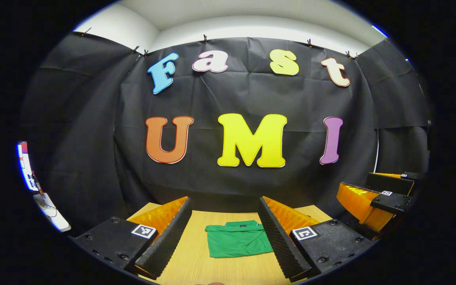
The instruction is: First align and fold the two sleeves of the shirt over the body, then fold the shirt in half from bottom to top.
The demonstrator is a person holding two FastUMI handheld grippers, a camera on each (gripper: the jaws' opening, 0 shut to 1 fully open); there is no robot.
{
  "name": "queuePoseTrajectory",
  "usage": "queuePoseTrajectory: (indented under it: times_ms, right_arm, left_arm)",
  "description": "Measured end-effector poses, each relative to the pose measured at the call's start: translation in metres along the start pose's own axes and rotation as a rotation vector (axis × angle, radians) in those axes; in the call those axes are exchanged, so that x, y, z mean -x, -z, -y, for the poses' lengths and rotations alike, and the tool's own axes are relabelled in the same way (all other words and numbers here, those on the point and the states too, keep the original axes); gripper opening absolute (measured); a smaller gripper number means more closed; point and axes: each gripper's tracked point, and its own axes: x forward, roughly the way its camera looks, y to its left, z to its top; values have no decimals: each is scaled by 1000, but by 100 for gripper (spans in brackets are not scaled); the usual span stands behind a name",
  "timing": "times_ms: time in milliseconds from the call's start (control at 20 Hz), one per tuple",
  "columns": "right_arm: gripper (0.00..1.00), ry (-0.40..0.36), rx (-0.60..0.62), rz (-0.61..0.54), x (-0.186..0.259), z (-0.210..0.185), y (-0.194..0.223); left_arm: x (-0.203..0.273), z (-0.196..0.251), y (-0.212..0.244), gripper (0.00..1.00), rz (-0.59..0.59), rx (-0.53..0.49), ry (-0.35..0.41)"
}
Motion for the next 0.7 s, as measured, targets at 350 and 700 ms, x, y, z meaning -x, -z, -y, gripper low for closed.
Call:
queuePoseTrajectory:
  times_ms: [350,700]
  right_arm:
    - [96,24,-21,20,5,9,-6]
    - [96,30,-7,35,2,16,-11]
  left_arm:
    - [0,4,-9,100,33,4,-19]
    - [-6,19,-18,100,52,-5,-5]
